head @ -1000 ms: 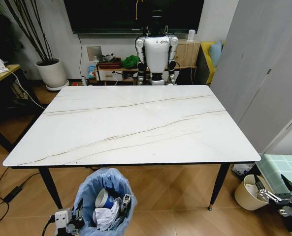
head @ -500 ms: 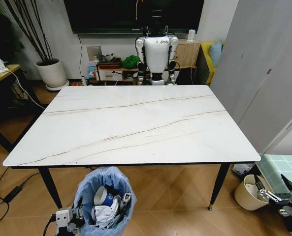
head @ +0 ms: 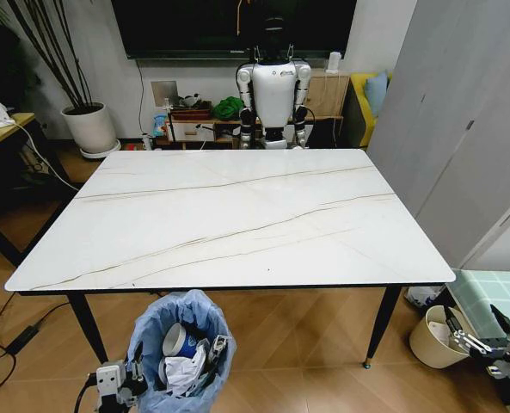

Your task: Pick up the trash bin and place the trash from the table into it.

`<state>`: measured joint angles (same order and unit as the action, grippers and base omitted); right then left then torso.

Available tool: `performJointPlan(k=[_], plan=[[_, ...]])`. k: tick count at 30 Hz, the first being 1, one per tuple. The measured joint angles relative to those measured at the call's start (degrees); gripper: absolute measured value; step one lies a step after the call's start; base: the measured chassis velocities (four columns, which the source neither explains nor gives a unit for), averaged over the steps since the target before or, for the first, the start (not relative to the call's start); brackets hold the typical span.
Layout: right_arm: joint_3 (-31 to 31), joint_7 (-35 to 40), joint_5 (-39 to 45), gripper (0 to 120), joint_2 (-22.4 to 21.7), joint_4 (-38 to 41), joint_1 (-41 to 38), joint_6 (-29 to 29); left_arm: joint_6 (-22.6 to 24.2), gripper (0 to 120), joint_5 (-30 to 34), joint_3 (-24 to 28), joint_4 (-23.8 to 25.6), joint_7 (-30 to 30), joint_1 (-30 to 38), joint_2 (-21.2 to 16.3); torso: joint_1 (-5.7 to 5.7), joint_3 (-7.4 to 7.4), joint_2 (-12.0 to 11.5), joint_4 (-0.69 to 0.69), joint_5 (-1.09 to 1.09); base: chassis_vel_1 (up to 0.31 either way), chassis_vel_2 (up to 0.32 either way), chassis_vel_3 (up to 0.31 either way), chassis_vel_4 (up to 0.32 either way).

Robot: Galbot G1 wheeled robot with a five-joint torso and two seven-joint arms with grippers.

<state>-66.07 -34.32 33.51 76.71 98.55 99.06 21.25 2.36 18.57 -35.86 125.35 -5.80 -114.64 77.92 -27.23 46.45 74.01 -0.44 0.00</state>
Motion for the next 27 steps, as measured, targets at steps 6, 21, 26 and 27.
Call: performJointPlan(k=[6,21,26,27], plan=[[0.0,0.0,0.0,100,0.0,0.0,0.0,0.0,0.1,0,0.3,0.4,0.0,0.1,0.0,0.0,0.00,0.00,0.0,0.00,0.00,0.000,0.000,0.000,0.000],[0.0,0.0,0.0,100,0.0,0.0,0.0,0.0,0.9,0,1.4,1.3,-0.4,0.2,0.0,0.4,0.75,-0.72,-1.5,0.00,0.00,0.000,0.000,0.000,0.000],[0.0,0.0,0.0,100,0.0,0.0,0.0,0.0,1.2,0,1.2,1.7,-0.5,0.2,0.1,0.5,1.34,-1.48,-2.8,0.00,0.00,0.000,0.000,0.000,0.000],[0.0,0.0,0.0,100,0.0,0.0,0.0,0.0,1.2,0,1.2,1.8,-0.5,0.2,0.1,0.5,1.47,-1.66,-3.1,0.00,0.00,0.000,0.000,0.000,0.000]])
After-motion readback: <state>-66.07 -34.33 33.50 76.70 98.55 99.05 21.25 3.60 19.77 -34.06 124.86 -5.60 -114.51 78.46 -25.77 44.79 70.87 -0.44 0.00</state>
